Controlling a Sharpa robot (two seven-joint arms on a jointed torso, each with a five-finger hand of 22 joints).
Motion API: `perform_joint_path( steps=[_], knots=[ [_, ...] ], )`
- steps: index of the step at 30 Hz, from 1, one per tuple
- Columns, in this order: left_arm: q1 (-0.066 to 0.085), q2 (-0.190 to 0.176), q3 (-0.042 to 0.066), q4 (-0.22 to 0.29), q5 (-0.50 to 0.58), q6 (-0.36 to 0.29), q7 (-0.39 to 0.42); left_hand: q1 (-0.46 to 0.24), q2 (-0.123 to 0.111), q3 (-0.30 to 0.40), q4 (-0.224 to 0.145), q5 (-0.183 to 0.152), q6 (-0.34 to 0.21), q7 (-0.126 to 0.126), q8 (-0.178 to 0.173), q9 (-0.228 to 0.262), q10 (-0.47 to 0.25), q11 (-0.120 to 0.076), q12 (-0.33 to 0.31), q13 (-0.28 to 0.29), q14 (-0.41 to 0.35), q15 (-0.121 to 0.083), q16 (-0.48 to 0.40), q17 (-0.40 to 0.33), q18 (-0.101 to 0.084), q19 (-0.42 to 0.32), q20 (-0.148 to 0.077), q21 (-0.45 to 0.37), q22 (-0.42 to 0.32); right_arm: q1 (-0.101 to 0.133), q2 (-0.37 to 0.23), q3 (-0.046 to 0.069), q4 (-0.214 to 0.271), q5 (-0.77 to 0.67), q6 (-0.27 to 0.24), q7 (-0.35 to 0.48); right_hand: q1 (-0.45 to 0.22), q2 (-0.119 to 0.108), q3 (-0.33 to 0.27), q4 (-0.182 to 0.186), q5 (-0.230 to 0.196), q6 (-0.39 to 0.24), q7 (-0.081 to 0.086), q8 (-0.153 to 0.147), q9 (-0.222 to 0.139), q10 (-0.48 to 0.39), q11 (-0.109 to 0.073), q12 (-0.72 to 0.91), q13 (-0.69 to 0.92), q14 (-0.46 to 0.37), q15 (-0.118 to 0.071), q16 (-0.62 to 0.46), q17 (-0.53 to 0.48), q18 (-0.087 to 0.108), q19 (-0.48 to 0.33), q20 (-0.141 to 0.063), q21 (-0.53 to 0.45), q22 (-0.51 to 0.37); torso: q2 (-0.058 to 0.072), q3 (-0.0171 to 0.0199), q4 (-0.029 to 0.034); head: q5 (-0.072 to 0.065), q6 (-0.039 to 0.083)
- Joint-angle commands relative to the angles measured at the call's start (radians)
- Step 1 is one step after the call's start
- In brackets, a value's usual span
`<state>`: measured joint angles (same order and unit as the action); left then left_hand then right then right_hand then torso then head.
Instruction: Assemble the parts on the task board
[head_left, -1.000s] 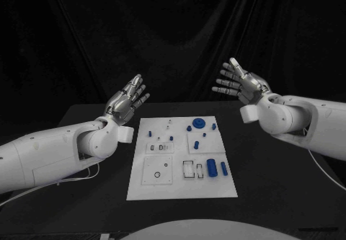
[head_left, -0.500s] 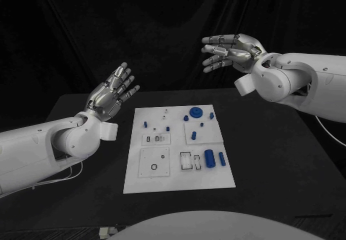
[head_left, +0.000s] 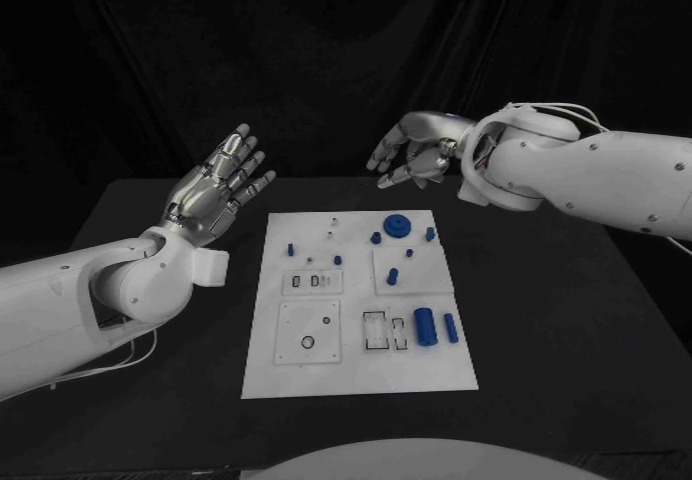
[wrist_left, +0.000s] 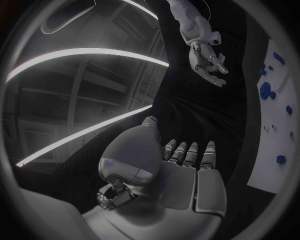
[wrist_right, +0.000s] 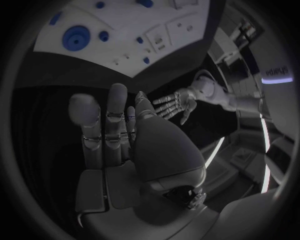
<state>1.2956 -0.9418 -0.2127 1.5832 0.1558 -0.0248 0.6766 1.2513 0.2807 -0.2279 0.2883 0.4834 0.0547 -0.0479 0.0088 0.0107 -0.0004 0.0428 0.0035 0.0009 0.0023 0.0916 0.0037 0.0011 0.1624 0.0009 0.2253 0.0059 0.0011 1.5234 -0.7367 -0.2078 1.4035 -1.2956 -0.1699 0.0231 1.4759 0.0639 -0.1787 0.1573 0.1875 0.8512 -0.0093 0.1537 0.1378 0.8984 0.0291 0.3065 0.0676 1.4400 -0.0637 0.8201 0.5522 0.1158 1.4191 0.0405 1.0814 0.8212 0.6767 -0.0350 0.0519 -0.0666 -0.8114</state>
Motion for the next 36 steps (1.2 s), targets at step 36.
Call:
perform_joint_path(
  steps=[36],
  knots=[
    [0.002,0.013,0.0,-0.018,-0.005,0.086,0.149,0.077,-0.005,0.033,-0.002,0.072,0.069,0.084,0.017,0.011,0.017,0.006,0.005,0.006,-0.002,0.018,-0.004,-0.001,0.018,0.002,0.011,-0.003,0.001,-0.138,0.055,0.001,-0.052,-0.502,0.01,-0.039,-0.054,-0.093,0.182,-0.029,0.113,-0.052,-0.028,-0.07,-0.026,-0.038,0.013,-0.167,0.009,0.055,0.002,0.503,0.573,-0.051,0.018,0.007,0.345,0.471,0.013,-0.0171,0.0355,-0.012,0.027]
  ],
)
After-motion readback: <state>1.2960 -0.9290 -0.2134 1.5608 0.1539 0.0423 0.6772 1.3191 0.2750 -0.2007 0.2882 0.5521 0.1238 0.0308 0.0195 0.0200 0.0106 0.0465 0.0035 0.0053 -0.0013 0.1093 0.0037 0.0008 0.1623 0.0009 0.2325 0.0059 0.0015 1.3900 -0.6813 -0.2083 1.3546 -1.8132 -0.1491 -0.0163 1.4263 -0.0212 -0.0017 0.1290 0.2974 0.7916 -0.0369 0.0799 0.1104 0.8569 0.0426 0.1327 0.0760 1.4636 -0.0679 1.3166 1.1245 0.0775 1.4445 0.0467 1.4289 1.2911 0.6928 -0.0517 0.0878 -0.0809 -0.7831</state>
